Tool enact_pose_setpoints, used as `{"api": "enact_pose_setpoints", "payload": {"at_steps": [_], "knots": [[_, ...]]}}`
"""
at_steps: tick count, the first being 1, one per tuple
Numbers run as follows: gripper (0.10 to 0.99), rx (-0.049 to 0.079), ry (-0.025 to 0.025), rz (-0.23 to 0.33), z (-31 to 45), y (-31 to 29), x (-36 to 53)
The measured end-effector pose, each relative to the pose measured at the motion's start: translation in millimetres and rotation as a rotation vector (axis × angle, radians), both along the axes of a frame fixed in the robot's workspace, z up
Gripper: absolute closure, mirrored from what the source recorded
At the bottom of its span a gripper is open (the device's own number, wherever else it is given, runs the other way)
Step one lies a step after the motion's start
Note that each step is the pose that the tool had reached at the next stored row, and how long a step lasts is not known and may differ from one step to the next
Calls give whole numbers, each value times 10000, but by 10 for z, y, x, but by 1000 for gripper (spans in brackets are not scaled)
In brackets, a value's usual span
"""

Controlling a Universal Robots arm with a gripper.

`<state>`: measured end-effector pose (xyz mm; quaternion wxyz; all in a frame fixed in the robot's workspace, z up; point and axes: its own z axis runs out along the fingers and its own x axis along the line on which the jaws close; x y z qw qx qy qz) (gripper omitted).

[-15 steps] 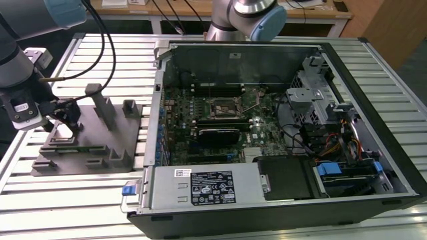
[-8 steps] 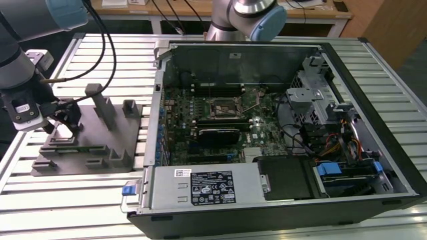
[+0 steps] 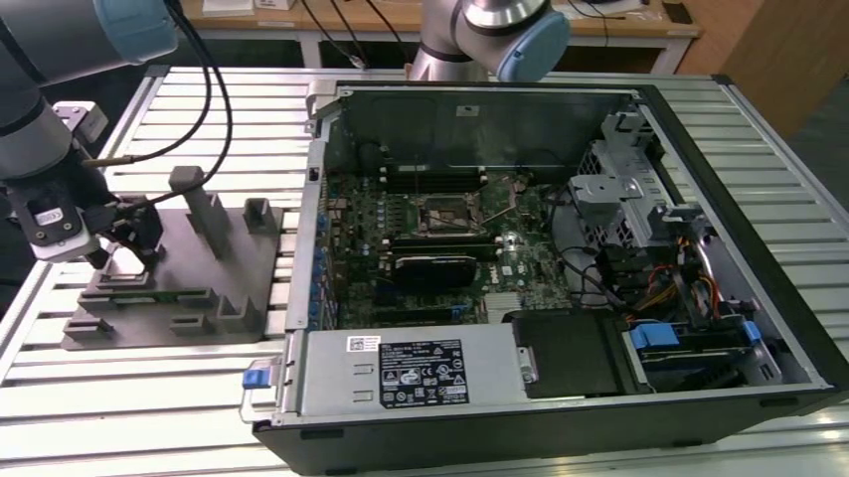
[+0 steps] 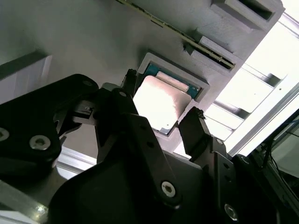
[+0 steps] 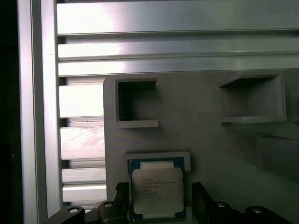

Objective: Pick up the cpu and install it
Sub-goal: 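Pick up the cpu and move it towards the insertion slot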

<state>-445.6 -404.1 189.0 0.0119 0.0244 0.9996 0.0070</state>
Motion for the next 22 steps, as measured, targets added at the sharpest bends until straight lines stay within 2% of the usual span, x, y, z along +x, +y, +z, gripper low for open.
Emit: {"api": "enact_pose_setpoints", "payload": {"at_steps": [5, 11, 22], "knots": [[439, 34, -3, 325, -10, 0, 1], [439, 171, -6, 600, -29, 0, 1], [439, 174, -1, 714, -73, -9, 1]]}}
